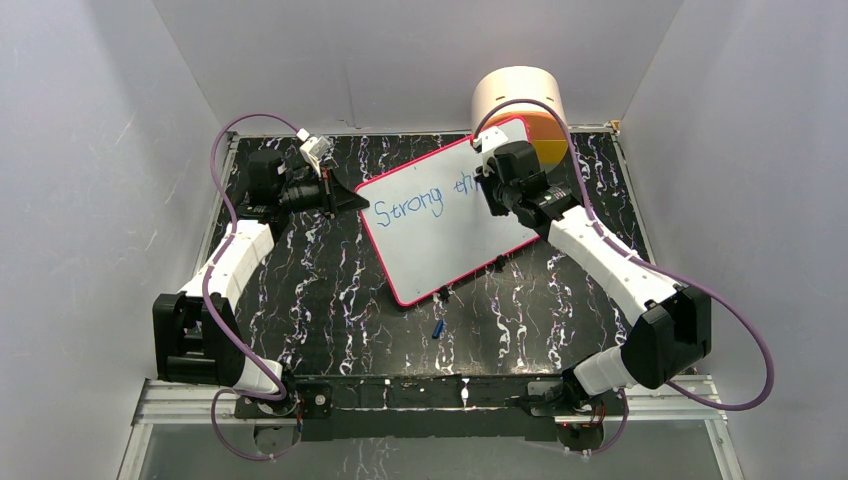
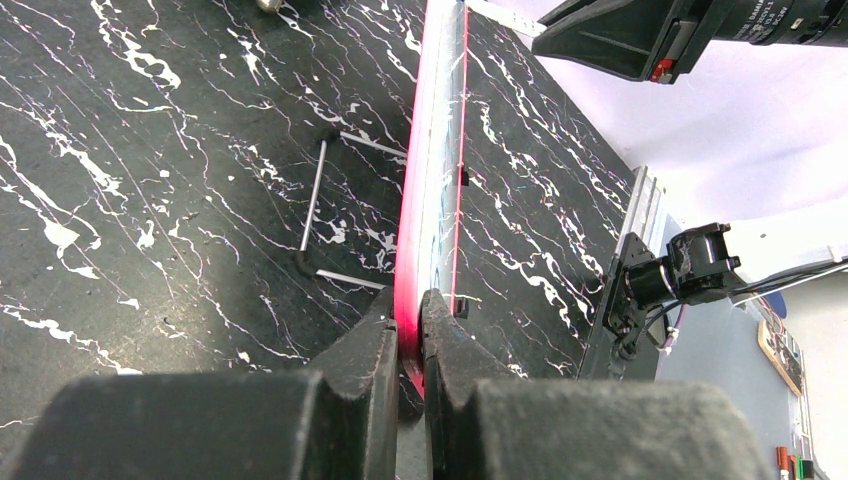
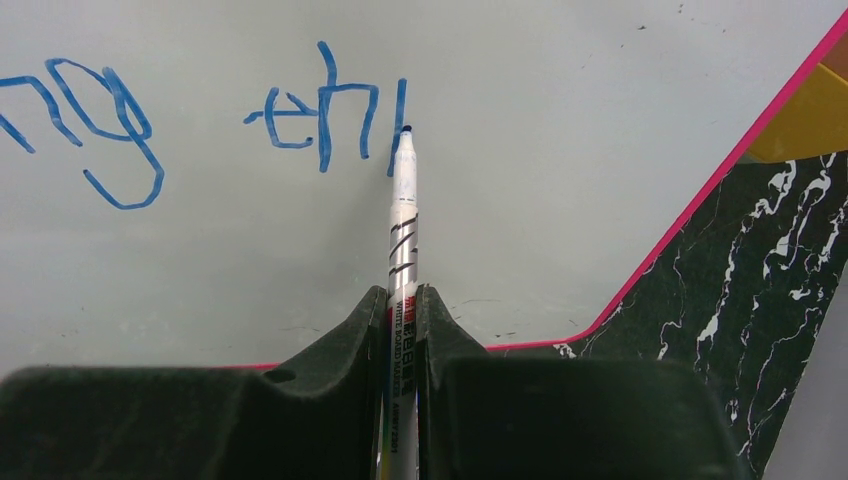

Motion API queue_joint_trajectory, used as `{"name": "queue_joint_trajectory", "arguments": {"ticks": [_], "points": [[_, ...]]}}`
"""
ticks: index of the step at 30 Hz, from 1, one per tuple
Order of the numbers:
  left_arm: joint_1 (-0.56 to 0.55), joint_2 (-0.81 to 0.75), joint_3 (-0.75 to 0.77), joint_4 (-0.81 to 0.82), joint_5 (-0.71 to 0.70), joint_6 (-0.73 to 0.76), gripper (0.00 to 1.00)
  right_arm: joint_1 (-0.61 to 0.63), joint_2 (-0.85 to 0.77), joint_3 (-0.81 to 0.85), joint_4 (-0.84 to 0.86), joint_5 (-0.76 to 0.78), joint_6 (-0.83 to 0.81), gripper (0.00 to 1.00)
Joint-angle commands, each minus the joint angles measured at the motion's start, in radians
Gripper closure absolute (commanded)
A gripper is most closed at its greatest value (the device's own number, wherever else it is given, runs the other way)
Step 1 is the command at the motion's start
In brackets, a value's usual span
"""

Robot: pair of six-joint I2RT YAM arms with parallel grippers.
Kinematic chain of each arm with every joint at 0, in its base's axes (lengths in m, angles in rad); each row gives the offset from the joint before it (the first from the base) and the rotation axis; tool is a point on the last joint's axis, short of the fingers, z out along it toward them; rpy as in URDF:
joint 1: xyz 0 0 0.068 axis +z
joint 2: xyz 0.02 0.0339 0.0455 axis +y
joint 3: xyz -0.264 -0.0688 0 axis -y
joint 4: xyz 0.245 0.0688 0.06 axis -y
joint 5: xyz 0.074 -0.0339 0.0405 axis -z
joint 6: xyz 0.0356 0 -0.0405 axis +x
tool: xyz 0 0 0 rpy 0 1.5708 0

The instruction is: Write a sentence on the whiteboard

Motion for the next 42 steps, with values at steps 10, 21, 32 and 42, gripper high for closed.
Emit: {"name": "queue_joint_trajectory", "arguments": {"ticks": [10,21,32,42], "points": [[-0.05,0.03,-0.024,-0.105,-0.068,0.104,1.0,-0.012,0.019,0.059,0.086,0.02,-0.01,1.0],[-0.051,0.032,-0.024,-0.108,-0.07,0.105,1.0,-0.029,0.015,0.041,0.097,0.018,-0.003,1.0],[-0.051,0.031,-0.022,-0.111,-0.077,0.108,1.0,-0.031,-0.041,0.003,0.118,0.017,-0.006,1.0],[-0.051,0.032,-0.021,-0.112,-0.077,0.108,1.0,-0.048,-0.07,-0.04,0.101,0.005,0.008,1.0]]}}
